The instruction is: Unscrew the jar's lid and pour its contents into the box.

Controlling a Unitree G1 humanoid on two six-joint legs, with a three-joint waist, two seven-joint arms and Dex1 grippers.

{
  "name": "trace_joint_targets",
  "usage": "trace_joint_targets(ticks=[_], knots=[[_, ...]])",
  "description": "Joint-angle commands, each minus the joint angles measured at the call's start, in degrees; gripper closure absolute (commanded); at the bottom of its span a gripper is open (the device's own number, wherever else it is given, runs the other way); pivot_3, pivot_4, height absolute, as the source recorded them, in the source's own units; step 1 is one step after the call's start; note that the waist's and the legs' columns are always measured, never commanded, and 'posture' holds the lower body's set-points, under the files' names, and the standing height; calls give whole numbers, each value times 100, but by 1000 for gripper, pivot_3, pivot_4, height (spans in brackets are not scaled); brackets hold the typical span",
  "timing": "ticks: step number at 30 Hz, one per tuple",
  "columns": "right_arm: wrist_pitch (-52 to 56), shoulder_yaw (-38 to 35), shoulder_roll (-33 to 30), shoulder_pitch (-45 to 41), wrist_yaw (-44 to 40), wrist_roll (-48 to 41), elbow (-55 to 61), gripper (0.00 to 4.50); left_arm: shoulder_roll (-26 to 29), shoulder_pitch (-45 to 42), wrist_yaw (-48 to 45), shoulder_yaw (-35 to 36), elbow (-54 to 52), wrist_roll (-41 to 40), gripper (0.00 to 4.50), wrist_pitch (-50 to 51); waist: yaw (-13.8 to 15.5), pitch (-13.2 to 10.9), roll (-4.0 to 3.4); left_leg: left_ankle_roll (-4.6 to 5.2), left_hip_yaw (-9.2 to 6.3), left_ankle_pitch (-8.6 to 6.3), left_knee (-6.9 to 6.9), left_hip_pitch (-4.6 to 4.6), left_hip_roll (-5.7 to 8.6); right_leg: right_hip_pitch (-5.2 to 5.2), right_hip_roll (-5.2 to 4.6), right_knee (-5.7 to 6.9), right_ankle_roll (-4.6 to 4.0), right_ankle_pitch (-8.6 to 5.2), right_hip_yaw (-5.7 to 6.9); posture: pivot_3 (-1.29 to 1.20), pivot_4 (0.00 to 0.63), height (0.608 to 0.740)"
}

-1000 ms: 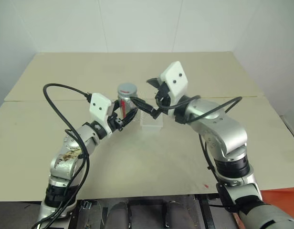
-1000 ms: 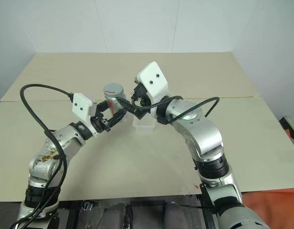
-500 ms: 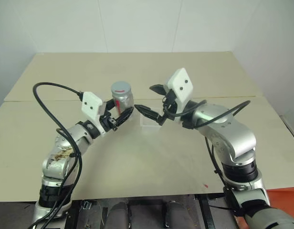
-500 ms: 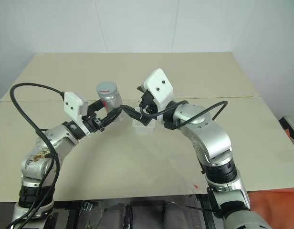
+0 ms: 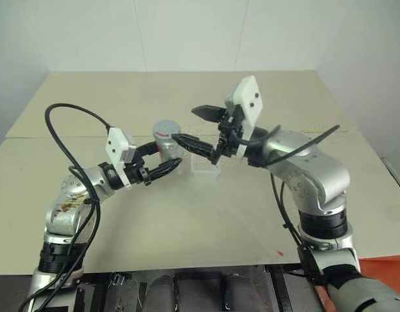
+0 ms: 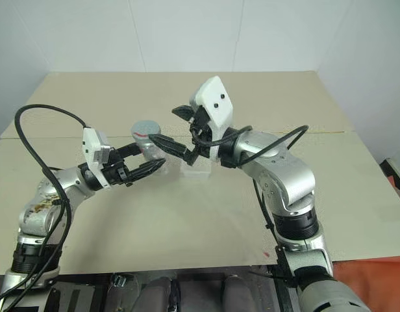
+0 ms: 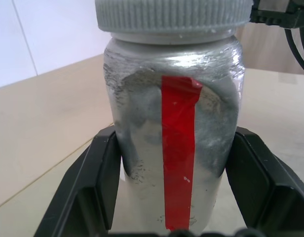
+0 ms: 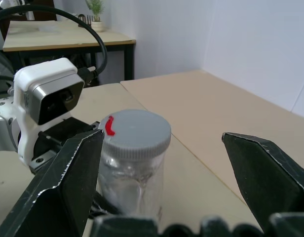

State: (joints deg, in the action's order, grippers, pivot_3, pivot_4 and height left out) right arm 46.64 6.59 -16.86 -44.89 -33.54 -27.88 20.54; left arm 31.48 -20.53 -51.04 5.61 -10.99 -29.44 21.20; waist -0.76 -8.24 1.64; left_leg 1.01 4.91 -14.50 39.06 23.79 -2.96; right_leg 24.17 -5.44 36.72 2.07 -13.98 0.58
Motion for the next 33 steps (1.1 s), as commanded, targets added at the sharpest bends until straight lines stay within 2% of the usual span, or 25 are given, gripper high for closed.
trace_joint_targets(ticks=[1,31,33], knots=[[-49,59,108,-256,-5,-53,-35,52,-27,-76,-35,-10,-150,-21,1734,-177,0,0,0,0,1,0,0,0,0,1,0,0,0,0,0,0,150,740],[-17,449,438,-604,-163,-13,-603,52,-28,109,55,-70,-423,10,1734,-156,-1,0,0,0,0,0,0,0,-1,1,0,2,0,0,1,0,150,740],[-7,455,438,-617,-159,-6,-622,433,-30,111,63,-75,-427,16,1734,-158,-1,0,0,0,0,0,0,0,-1,1,0,2,0,0,1,0,150,740]])
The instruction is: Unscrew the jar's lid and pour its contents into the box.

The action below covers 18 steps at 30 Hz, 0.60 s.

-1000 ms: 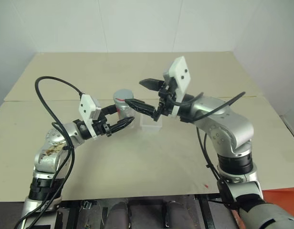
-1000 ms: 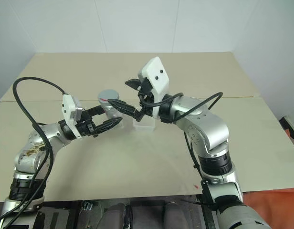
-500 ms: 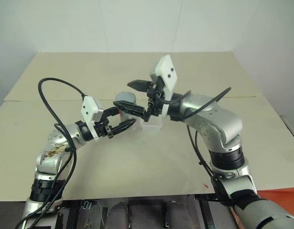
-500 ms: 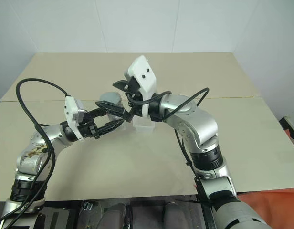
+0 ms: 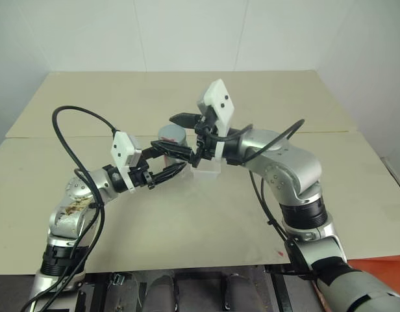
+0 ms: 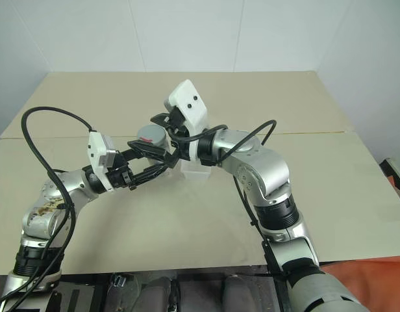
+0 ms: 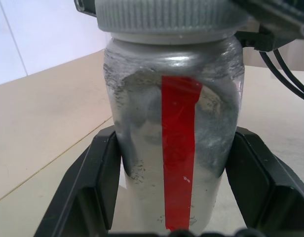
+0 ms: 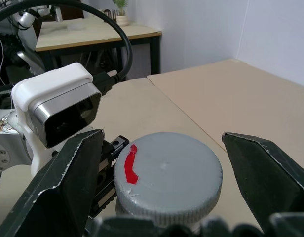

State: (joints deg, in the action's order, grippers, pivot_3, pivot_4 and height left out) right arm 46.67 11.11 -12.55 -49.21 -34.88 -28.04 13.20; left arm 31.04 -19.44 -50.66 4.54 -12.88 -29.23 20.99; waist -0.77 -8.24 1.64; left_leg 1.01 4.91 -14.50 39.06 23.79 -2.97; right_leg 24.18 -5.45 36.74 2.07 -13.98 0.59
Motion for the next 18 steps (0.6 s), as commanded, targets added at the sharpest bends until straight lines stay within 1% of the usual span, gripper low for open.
trace_joint_targets(ticks=[1,2,4,5,18], knots=[[-7,-1,8,-192,-27,5,104,669,14,0,27,32,-238,-4,1734,-135,0,0,0,0,0,0,0,0,0,0,0,0,0,0,0,0,150,740],[-8,-4,12,-199,-26,4,97,937,15,1,30,33,-241,-1,1734,-136,1,0,0,0,0,0,0,0,0,0,0,0,0,0,0,0,150,740],[-2,0,10,-206,-27,11,86,1647,21,9,33,35,-252,0,1734,-134,1,0,0,0,0,0,0,0,0,0,0,0,0,0,0,0,150,740],[9,7,7,-204,-12,25,81,1741,24,16,39,37,-261,-1,1734,-128,1,0,0,0,0,0,0,0,0,0,0,0,0,0,0,0,150,740],[222,-176,-53,-283,-5,-134,266,1741,36,284,-50,-110,-88,99,1734,-170,0,0,0,0,0,0,0,0,0,-1,0,0,0,0,0,0,150,740]])
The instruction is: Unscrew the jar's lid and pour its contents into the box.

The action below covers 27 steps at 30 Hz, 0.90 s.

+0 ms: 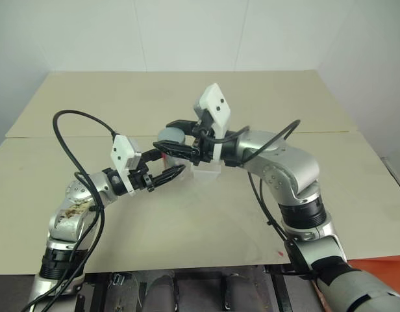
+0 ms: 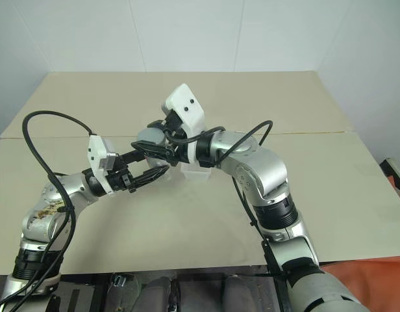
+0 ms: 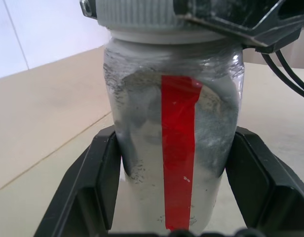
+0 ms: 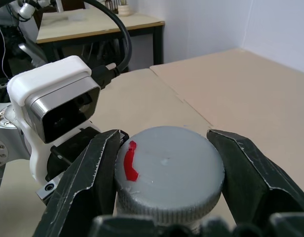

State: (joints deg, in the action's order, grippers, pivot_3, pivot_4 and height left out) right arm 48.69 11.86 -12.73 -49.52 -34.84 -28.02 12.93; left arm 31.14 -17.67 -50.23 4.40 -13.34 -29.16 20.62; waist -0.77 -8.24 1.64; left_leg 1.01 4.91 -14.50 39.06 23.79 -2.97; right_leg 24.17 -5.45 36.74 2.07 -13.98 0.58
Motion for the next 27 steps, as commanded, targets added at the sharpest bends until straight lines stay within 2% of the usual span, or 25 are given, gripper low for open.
trace_joint_targets(ticks=[1,17,20,27], knots=[[51,-285,-47,-267,-15,-178,314,1741,41,138,-128,-128,-22,114,1734,-167,0,0,0,0,0,0,0,0,0,0,0,0,0,0,0,0,150,740],[80,-776,-387,-211,-497,-901,543,1741,331,166,-991,-169,89,-240,1734,-115,-1,-1,-2,1,2,-1,-2,0,-1,1,0,-2,0,0,1,0,150,740],[-4,-850,-479,-173,-426,-778,461,1741,367,87,-1013,-126,174,-205,1734,-152,0,-1,-2,1,1,0,-1,0,-1,2,0,-1,0,0,0,0,150,740],[-470,-1090,-859,404,419,141,-20,1741,469,12,-809,167,269,-107,1734,-273,14,-1,-1,1,4,0,-2,1,1,1,-1,-2,0,0,1,0,150,740]])
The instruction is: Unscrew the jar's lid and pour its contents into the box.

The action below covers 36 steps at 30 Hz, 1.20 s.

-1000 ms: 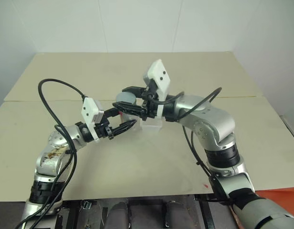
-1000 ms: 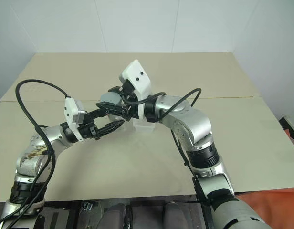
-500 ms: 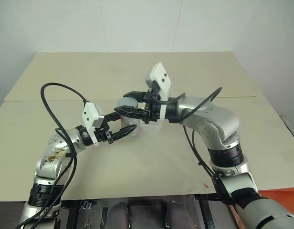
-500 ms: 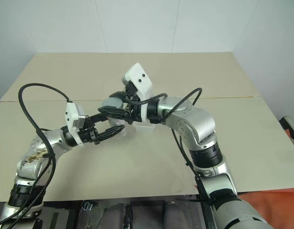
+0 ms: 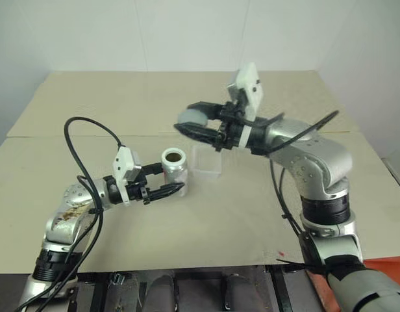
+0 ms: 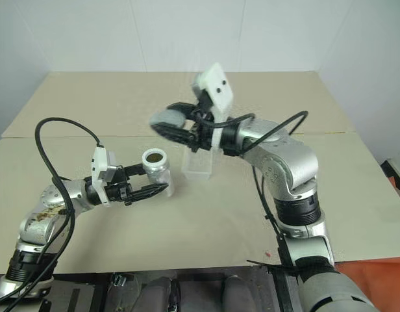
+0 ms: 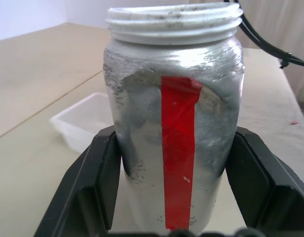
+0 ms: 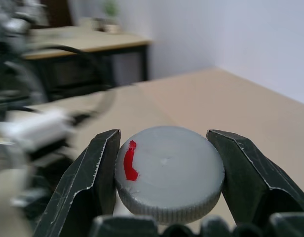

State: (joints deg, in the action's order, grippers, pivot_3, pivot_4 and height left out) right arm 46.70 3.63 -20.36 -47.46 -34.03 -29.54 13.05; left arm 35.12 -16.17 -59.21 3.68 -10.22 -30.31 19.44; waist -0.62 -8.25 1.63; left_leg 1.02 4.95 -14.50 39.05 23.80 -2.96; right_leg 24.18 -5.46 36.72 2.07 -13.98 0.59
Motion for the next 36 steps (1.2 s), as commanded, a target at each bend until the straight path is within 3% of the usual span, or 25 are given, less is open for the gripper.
trace_joint_targets(ticks=[1,11,19,21,25,29,36], knots=[[-278,-336,-115,311,475,374,-79,1741,81,-151,125,277,-38,18,1734,-180,-4,0,0,0,0,0,0,0,0,0,0,0,0,0,0,0,150,740],[-606,-535,48,1462,1761,1390,-717,1741,50,-360,441,383,-17,148,1734,-239,-14,0,0,0,2,0,-1,0,-1,2,1,-2,0,0,-4,0,150,740],[-1283,-406,412,1519,2198,2036,-2078,1741,3,-560,588,317,96,225,1734,-308,-29,0,0,-2,4,2,-1,-3,0,3,3,-5,0,0,-9,0,150,740],[-1400,-398,437,1532,2168,2104,-2195,1022,4,-558,598,315,85,220,1734,-306,-27,0,0,-1,5,2,-3,-2,0,3,3,-3,0,0,-9,0,150,740],[-1397,-370,354,1601,1971,2107,-2155,14,-5,-562,624,294,90,232,1734,-308,-26,0,0,-2,4,2,-3,-1,0,3,2,-3,0,0,-9,0,150,740],[-1129,-361,93,1698,1589,2043,-1815,14,-8,-572,633,297,119,260,1734,-323,-25,0,0,-2,4,2,-3,-2,0,3,2,-3,0,0,-9,0,150,740],[-627,-324,-1188,1759,-209,1361,-583,14,111,-978,636,118,707,867,1734,-749,-2,0,0,1,2,1,0,-3,1,-1,2,-18,1,0,-7,0,150,740]])
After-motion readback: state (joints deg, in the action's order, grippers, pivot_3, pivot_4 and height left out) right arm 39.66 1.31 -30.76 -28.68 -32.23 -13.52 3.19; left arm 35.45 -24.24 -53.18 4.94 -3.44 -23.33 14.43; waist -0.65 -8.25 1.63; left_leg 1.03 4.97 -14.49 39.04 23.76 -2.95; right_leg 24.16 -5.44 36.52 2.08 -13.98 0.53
